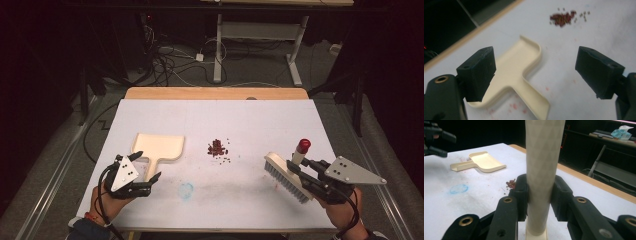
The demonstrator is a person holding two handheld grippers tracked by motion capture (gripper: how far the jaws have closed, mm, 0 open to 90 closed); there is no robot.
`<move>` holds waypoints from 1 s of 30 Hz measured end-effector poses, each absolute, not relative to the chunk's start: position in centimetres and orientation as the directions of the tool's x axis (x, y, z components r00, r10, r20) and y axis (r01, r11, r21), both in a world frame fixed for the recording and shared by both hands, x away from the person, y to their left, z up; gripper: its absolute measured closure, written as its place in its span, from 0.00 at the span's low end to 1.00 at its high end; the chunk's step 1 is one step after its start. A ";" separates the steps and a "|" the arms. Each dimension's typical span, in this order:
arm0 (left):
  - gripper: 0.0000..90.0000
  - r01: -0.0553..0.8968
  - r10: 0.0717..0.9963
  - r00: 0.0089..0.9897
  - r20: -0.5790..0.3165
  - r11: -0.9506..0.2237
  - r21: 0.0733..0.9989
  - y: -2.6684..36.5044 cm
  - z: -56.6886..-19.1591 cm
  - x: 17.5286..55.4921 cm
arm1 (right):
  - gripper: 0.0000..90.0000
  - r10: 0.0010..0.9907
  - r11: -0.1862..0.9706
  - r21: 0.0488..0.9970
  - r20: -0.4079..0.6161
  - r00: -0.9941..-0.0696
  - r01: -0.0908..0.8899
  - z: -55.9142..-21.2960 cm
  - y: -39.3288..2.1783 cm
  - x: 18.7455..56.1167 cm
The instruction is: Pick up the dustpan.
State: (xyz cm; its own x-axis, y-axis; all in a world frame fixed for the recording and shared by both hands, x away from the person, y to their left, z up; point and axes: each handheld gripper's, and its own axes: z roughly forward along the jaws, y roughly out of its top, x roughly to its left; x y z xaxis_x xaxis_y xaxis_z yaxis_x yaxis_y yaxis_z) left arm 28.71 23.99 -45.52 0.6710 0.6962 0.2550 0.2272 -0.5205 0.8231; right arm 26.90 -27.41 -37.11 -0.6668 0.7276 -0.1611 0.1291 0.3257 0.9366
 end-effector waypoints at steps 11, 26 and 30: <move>0.22 0.310 0.726 0.654 0.214 -0.515 0.799 25.2 -46.3 28.1 | 0.78 0.709 0.330 0.936 -0.163 -0.686 0.119 -37.4 -27.0 27.7; 0.23 0.671 0.847 0.527 -0.070 -0.364 0.646 24.1 -45.6 33.8 | 0.78 0.725 0.337 0.935 -0.180 -0.664 0.114 -37.1 -26.5 28.1; 0.23 0.735 0.859 0.507 -0.072 -0.388 0.556 22.9 -48.3 34.5 | 0.78 0.726 0.377 0.921 -0.229 -0.648 0.097 -37.5 -26.2 27.8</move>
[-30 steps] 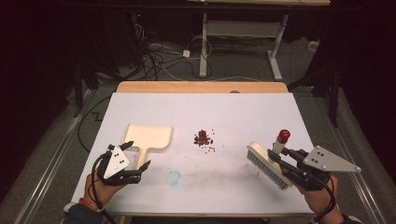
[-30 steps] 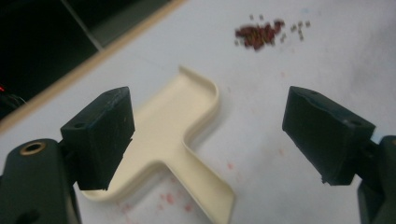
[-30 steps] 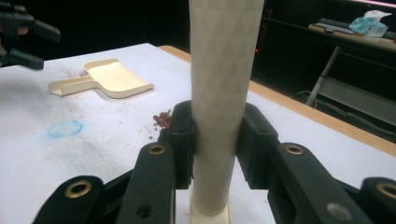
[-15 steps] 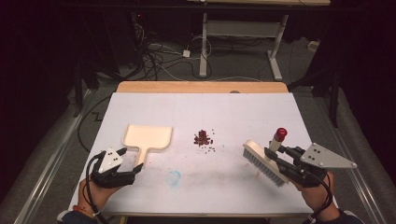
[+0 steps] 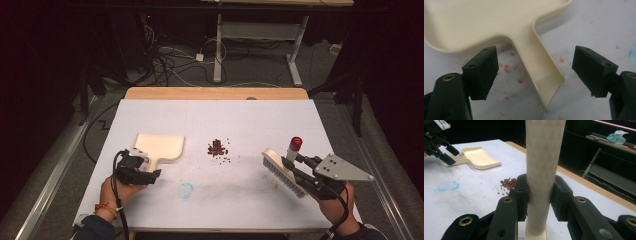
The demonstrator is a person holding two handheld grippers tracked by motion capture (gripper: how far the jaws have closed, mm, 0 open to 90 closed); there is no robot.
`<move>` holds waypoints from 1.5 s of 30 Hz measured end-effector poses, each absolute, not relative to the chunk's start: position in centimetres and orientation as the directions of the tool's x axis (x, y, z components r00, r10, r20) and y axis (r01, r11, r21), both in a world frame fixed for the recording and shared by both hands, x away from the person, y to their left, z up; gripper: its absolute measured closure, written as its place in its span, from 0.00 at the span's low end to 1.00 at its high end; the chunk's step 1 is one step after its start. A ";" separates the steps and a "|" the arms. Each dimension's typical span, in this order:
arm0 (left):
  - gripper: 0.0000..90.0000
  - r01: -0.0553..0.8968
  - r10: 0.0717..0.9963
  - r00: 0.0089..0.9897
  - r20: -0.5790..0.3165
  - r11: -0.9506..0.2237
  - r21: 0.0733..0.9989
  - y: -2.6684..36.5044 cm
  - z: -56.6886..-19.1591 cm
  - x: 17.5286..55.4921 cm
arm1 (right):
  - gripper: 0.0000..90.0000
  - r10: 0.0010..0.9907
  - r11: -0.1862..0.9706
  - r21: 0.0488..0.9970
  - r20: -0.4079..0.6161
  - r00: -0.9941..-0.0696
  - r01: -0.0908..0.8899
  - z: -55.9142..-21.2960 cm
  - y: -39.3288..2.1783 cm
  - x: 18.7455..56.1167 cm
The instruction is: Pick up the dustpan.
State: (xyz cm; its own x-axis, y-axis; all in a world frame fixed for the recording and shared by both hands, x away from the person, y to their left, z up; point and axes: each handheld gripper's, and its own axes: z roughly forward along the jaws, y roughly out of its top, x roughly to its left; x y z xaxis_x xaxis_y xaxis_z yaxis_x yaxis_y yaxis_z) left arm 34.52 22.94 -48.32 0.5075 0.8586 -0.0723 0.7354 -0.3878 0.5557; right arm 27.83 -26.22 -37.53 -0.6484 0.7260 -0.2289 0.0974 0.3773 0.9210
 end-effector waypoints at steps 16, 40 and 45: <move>0.69 0.705 0.843 0.532 -0.080 -0.388 0.594 23.4 -48.8 36.6 | 0.78 0.740 0.363 0.924 -0.204 -0.641 0.124 -38.2 -26.2 28.3; 0.70 0.577 0.686 0.727 -0.034 -0.583 0.572 21.2 -46.4 33.1 | 0.78 0.754 0.346 0.929 -0.191 -0.629 0.134 -38.4 -27.2 28.8; 0.70 0.545 0.647 0.762 -0.023 -0.621 0.563 20.2 -46.0 32.2 | 0.78 0.750 0.358 0.924 -0.200 -0.630 0.133 -38.4 -27.2 28.8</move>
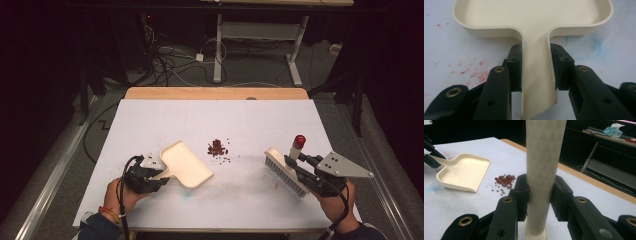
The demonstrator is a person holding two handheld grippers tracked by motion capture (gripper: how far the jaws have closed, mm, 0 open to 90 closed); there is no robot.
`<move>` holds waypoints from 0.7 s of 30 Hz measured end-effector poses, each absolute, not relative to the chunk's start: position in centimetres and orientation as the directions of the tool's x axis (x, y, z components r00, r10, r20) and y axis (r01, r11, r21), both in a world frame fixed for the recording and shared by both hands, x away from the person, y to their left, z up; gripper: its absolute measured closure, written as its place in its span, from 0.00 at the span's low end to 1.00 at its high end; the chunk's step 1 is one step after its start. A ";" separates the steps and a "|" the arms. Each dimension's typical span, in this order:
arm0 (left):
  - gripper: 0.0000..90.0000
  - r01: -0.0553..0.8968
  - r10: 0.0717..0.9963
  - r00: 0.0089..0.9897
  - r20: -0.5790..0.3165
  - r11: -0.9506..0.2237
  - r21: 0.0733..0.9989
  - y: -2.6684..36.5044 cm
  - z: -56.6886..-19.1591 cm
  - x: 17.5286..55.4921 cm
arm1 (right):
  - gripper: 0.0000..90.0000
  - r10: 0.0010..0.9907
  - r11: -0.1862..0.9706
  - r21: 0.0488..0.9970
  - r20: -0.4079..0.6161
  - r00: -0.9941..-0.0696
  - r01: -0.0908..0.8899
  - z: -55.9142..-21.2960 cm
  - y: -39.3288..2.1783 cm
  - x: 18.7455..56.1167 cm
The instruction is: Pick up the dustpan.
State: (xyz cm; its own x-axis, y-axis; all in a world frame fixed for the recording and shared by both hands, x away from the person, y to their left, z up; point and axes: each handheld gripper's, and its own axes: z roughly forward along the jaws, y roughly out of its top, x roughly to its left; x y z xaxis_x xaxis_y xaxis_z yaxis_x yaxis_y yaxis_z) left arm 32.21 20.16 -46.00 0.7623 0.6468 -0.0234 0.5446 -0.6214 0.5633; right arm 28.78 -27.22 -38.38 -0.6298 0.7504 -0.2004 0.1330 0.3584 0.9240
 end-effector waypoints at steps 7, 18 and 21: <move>0.70 0.531 0.625 0.780 -0.030 -0.636 0.560 19.6 -45.8 31.8 | 0.78 0.753 0.354 0.925 -0.195 -0.628 0.138 -38.4 -27.2 28.9; 0.70 0.526 0.616 0.787 -0.037 -0.639 0.561 19.9 -46.2 31.4 | 0.78 0.759 0.334 0.932 -0.176 -0.627 0.142 -38.0 -26.3 31.3; 0.70 0.524 0.614 0.789 -0.033 -0.644 0.557 19.9 -46.3 31.4 | 0.78 0.759 0.332 0.932 -0.170 -0.629 0.148 -38.1 -25.9 31.9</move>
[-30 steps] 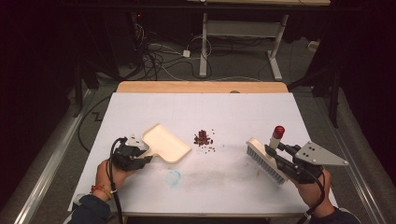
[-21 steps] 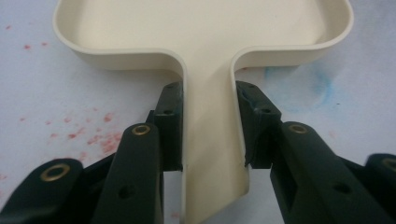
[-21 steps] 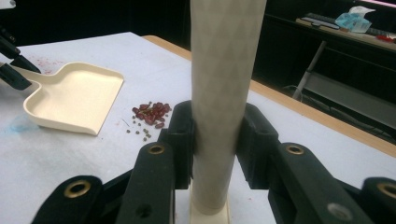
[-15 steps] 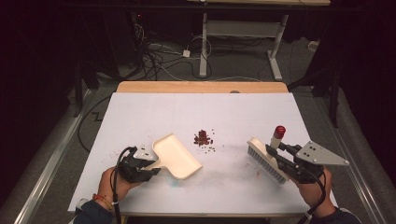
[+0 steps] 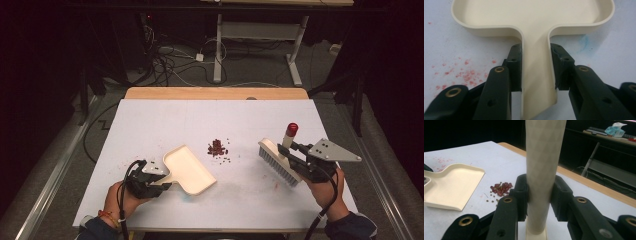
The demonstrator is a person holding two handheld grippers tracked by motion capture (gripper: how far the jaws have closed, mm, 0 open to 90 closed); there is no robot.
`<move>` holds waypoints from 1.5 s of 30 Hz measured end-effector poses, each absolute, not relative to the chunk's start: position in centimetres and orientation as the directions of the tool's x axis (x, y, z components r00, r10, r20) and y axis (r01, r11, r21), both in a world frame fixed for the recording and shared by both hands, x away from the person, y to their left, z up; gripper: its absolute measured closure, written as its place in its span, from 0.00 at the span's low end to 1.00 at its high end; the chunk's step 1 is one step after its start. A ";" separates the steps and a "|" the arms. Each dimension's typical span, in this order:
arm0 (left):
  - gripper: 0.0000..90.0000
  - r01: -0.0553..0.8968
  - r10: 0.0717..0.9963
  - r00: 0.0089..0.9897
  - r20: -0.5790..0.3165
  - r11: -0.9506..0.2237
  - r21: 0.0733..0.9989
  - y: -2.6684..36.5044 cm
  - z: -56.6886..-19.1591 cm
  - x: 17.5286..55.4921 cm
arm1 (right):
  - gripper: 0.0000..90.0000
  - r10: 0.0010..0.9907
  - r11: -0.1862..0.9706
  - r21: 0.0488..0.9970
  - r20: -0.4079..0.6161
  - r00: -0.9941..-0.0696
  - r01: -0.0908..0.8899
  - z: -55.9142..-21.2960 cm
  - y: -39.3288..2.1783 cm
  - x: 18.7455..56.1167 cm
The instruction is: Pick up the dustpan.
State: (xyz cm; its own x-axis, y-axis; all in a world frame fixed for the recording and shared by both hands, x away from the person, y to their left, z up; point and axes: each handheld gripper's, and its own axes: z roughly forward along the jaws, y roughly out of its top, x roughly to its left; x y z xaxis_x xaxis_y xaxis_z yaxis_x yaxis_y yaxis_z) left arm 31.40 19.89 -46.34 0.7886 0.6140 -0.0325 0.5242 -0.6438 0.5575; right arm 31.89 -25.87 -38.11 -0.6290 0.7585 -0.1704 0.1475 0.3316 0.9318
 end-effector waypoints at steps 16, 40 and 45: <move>0.70 0.520 0.619 0.785 -0.012 -0.649 0.554 19.8 -46.4 31.1 | 0.78 0.770 0.325 0.935 -0.175 -0.613 0.140 -37.8 -25.9 33.6; 0.70 0.528 0.645 0.764 -0.005 -0.621 0.579 20.9 -45.2 31.3 | 0.78 0.785 0.291 0.946 -0.150 -0.601 0.144 -36.7 -25.2 38.2; 0.70 0.531 0.645 0.764 -0.011 -0.619 0.578 21.1 -45.2 31.3 | 0.78 0.790 0.294 0.944 -0.150 -0.594 0.152 -36.9 -24.9 39.0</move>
State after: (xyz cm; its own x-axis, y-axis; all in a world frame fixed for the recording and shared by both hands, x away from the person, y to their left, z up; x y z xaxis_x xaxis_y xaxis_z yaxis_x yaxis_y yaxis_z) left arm 31.29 21.08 -45.16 0.7641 0.6451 -0.0108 0.5311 -0.6194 0.5782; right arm 38.95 -24.86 -36.85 -0.5943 0.7901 -0.1505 0.1518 0.2939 0.9437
